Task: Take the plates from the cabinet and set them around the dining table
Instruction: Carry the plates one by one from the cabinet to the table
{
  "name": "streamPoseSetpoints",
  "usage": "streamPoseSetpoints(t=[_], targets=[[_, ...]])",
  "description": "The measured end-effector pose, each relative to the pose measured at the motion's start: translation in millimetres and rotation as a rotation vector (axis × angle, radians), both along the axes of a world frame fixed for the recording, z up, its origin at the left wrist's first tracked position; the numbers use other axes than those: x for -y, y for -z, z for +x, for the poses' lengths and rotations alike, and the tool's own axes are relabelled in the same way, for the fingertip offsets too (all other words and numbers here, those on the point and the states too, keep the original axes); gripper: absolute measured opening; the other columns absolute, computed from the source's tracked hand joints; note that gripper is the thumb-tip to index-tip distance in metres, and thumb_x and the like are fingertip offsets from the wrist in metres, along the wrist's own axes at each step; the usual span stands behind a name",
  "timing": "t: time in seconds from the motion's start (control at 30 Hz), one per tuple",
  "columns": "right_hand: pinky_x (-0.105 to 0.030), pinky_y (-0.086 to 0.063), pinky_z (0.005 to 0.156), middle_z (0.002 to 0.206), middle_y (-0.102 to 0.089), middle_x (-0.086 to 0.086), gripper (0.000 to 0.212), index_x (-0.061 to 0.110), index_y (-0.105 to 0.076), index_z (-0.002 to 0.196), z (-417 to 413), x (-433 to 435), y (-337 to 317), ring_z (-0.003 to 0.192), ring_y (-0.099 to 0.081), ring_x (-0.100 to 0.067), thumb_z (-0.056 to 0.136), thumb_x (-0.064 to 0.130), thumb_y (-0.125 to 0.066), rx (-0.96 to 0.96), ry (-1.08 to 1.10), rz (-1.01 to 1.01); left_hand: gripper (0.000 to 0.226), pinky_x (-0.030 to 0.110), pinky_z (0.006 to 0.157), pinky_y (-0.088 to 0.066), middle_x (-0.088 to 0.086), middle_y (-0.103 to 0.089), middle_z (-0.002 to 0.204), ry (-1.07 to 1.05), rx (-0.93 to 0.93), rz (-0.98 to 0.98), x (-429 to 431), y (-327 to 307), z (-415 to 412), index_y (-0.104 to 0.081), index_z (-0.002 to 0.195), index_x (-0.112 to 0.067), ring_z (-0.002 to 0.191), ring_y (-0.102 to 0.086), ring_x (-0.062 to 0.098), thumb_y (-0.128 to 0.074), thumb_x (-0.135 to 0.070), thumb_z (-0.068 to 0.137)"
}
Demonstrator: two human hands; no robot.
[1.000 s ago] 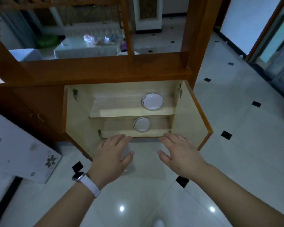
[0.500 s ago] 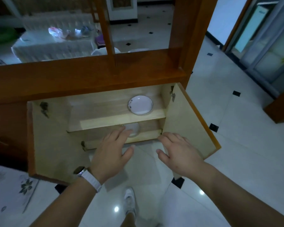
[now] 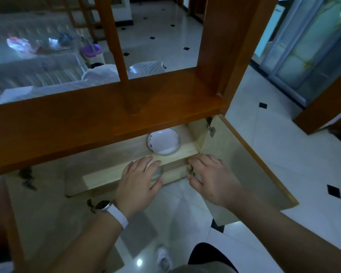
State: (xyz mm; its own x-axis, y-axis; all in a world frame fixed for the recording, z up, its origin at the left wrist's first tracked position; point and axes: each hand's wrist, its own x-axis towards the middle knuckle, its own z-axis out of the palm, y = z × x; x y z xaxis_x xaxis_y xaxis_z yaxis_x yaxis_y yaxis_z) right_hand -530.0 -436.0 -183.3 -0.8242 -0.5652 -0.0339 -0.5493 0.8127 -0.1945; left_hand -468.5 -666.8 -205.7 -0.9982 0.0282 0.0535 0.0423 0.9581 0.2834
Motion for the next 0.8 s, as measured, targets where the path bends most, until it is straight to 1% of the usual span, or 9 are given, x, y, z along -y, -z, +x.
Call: streamPoseSetpoints(t=[0.13,0.27,0.4,0.5,0.6,0.67,0.73,0.8], targets=[[-0.039,-0.043,0.091,0.123,-0.057,0.0,0.05,0.017,-0.058,0.12,-22.4,7.5,9.2,0.115,-0.051,-0.022,0.09,0.05,-0.036,0.014,0.01,0.024,0.049,0.045,0.097,-0.044,0.002,-0.058,0.133,0.041,0.043,-0.03,14.6,16.0,-26.5,-0.058,0.127,-0.026,0.117,-0.056,0.027,-0.042,-0.05,0.088],[-0.037,-0.045,0.085,0.114,-0.061,-0.001,0.047,0.018,-0.061,0.114,-53.9,10.8,30.9,0.106,-0.056,-0.023,0.088,0.048,-0.038,0.028,0.014,0.033,0.048,0.046,0.101,-0.042,0.002,-0.059,0.131,0.068,0.101,-0.062,26.9,44.0,-55.1,-0.058,0.126,-0.026,0.119,-0.054,0.027,-0.045,-0.049,0.086],[-0.039,-0.046,0.084,0.111,-0.063,-0.002,0.051,0.016,-0.062,0.115,-90.5,14.1,66.9,0.103,-0.059,-0.025,0.087,0.049,-0.036,0.064,0.013,0.064,0.049,0.048,0.094,-0.047,0.005,-0.065,0.122,0.059,0.163,-0.088,34.7,73.5,-85.9,-0.064,0.119,-0.024,0.11,-0.062,0.029,-0.046,-0.049,0.081],[-0.039,-0.045,0.086,0.113,-0.062,-0.004,0.054,0.016,-0.061,0.116,-121.5,16.1,98.8,0.105,-0.057,-0.027,0.086,0.051,-0.032,0.114,0.019,0.088,0.052,0.047,0.094,-0.047,0.005,-0.065,0.123,0.02,0.211,-0.084,34.2,101.3,-105.0,-0.065,0.12,-0.024,0.111,-0.062,0.029,-0.043,-0.051,0.082],[-0.039,-0.043,0.086,0.115,-0.059,-0.005,0.06,0.016,-0.058,0.118,-152.8,19.0,136.6,0.107,-0.055,-0.028,0.083,0.053,-0.026,0.167,0.038,0.096,0.066,0.043,0.099,-0.041,0.004,-0.058,0.135,-0.034,0.287,-0.024,36.0,134.7,-130.3,-0.058,0.13,-0.024,0.123,-0.053,0.028,-0.031,-0.058,0.08],[-0.038,-0.041,0.088,0.121,-0.057,-0.005,0.058,0.017,-0.053,0.126,-169.1,19.0,167.6,0.11,-0.052,-0.028,0.087,0.052,-0.028,0.204,0.073,0.091,0.075,0.041,0.097,-0.039,0.001,-0.052,0.139,-0.087,0.355,0.058,35.9,161.7,-145.4,-0.052,0.136,-0.023,0.126,-0.048,0.027,-0.026,-0.062,0.078],[-0.036,-0.04,0.088,0.125,-0.055,-0.006,0.053,0.016,-0.049,0.132,-181.8,21.9,198.5,0.111,-0.05,-0.027,0.091,0.049,-0.037,0.23,0.137,0.059,0.073,0.041,0.096,-0.043,0.002,-0.051,0.139,-0.143,0.4,0.144,40.4,194.8,-159.5,-0.05,0.138,-0.02,0.125,-0.047,0.029,-0.033,-0.061,0.08],[-0.035,-0.041,0.089,0.129,-0.053,-0.008,0.054,0.015,-0.046,0.136,-193.3,26.4,229.1,0.114,-0.05,-0.027,0.093,0.046,-0.043,0.258,0.185,0.02,0.065,0.044,0.098,-0.044,0.006,-0.049,0.141,-0.233,0.45,0.237,47.0,228.4,-173.2,-0.046,0.14,-0.019,0.126,-0.047,0.03,-0.048,-0.054,0.086]])
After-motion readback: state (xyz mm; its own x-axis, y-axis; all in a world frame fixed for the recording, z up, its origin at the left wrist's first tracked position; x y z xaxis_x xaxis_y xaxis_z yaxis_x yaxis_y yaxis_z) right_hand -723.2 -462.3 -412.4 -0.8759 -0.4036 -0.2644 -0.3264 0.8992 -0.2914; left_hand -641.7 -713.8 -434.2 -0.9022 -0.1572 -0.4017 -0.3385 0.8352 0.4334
